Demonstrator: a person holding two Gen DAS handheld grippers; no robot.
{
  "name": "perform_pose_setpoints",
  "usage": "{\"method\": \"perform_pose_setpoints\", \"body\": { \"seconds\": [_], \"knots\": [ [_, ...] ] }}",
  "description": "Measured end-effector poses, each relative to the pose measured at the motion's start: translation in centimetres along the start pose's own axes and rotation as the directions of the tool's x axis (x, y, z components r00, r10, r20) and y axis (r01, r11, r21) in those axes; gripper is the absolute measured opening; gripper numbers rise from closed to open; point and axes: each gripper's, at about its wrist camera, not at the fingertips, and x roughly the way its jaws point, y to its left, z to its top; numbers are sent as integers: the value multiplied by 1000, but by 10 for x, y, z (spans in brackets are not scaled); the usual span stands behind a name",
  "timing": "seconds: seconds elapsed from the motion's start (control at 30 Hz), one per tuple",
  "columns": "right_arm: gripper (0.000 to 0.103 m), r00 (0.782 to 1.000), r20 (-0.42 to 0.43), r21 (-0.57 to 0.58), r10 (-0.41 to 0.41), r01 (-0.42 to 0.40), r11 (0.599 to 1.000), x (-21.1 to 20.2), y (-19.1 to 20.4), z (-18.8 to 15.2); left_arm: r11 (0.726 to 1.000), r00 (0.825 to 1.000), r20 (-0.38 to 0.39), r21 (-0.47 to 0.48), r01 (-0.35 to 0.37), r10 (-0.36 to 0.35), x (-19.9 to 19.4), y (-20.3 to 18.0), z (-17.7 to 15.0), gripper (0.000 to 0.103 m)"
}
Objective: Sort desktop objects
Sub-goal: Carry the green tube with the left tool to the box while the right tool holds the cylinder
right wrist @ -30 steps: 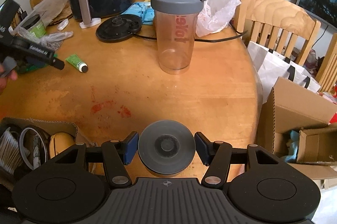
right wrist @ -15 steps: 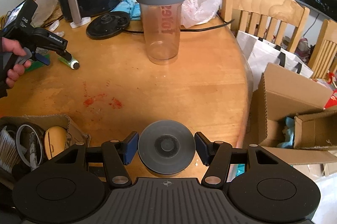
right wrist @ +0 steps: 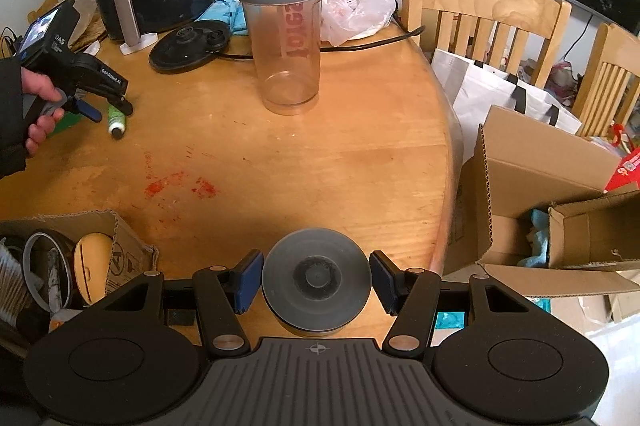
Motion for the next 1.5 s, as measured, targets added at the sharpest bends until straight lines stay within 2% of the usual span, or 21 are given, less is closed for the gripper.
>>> {"method": "perform_pose_setpoints", "body": {
  "seconds": [0.1,0.47,0.6,0.8,1.17,1.5],
  "knots": [
    [61,1000,1,0,1,-1,1000,0,-1,0,1000,1000,4,21,1,-1,-1,1,-2,41],
    [61,1000,7,-9,16,-16,1000,3,-1,4,995,999,19,92,-29,28,-1,-6,-7,40],
    [61,1000,6,-2,16,-16,1000,2,-2,3,993,999,26,111,-29,26,-1,-8,-7,29],
    [61,1000,10,0,19,-19,1000,1,-5,1,992,999,26,127,-25,21,-2,-10,-8,28],
    [61,998,26,-14,50,-50,999,2,-9,3,995,998,56,99,-1,-5,-28,-4,-20,28],
    [61,992,43,-77,116,-112,991,7,-1,13,998,995,94,59,31,-36,-64,9,-37,28]
  ]
}}
